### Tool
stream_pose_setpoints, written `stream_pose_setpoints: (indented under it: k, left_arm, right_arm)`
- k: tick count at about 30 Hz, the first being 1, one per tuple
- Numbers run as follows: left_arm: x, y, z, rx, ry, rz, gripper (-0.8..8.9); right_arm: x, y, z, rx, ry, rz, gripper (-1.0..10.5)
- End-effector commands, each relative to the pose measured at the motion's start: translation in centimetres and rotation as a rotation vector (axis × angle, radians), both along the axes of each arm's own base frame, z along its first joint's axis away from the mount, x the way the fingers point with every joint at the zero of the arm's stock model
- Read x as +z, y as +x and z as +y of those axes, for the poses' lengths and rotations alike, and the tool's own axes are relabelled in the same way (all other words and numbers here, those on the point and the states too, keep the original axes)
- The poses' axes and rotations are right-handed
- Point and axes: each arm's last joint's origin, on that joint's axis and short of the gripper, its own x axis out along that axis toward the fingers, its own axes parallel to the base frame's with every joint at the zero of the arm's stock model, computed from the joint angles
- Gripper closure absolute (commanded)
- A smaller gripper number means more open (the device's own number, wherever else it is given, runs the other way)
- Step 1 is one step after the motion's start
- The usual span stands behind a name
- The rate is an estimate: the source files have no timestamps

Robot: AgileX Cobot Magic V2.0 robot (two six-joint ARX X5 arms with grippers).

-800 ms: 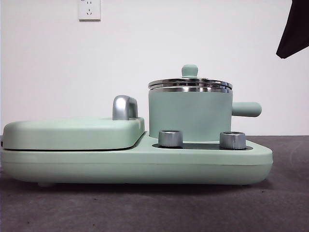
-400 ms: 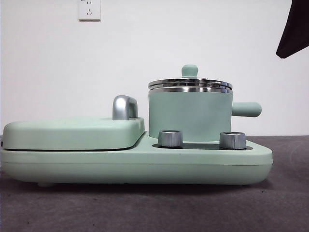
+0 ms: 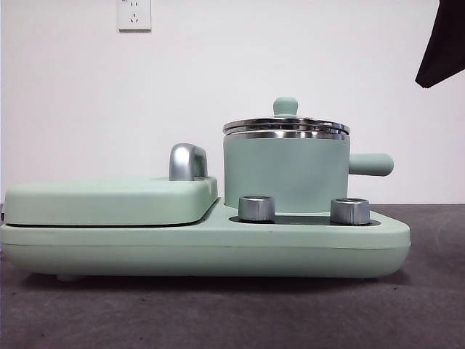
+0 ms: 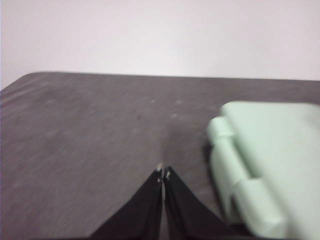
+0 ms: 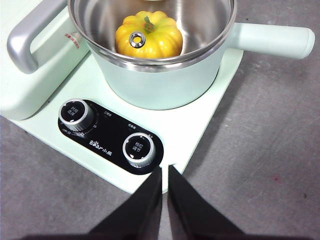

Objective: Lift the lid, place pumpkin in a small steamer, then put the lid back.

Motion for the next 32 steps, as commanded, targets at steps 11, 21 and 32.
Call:
stream_pose_setpoints:
  k: [11, 21, 32]
  left_arm:
    - [-2.5, 0.4, 0.2, 0.027, 0.005, 0.064, 8.07]
    - [-2.5, 0.4, 0.2, 0.027, 0.005, 0.064, 8.07]
    - [-2.5, 0.4, 0.2, 0.027, 0.005, 0.064, 8.07]
  right_arm:
    - [0.2, 0.1, 0.1, 0.004, 0.011, -0.014, 9.3]
    - [0.2, 0.1, 0.1, 0.004, 0.011, -0.014, 9.3]
    - [1.6, -1.5, -1.1, -0.005, -0.034, -0.154, 9.3]
